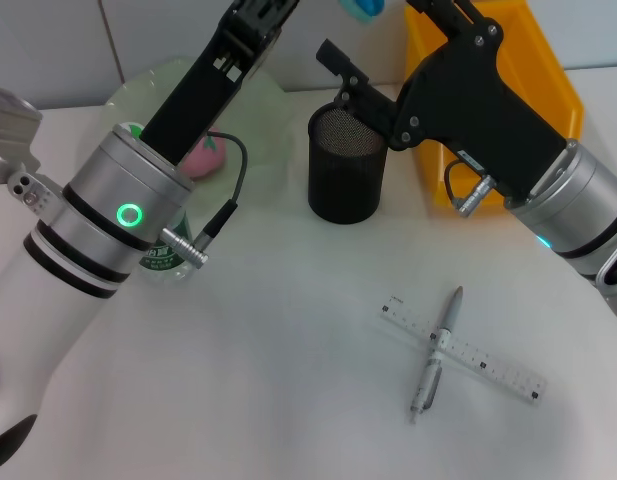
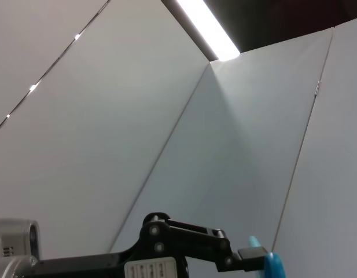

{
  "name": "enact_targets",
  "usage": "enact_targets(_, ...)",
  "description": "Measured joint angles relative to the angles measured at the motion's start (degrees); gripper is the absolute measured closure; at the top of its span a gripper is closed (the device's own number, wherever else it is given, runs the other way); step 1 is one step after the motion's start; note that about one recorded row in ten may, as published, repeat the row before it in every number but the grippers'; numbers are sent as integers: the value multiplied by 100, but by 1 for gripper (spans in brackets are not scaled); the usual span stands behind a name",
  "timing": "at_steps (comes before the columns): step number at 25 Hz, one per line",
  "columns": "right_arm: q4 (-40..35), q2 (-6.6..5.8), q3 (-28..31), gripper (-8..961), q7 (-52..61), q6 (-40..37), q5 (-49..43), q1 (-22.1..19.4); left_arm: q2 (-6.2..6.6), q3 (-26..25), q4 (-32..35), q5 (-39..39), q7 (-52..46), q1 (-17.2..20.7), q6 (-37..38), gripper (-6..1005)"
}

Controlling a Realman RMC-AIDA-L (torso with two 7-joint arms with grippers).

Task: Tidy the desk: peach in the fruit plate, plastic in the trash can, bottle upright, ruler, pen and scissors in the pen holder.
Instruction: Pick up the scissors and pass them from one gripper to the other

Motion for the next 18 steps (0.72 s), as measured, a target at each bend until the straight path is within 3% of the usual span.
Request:
enact_targets(8,-1,0,39,368,0,19,-1,58,0,67,3,-2,17,-5,-2,735)
enact_targets(13,-25,0,47,566,-3,50,0,91,0,77,2,0,17,-3,3,736)
enact_targets(18,-27,0,47,565,-4,167,-1,162,0,89,0,-1,22,-1,4,736)
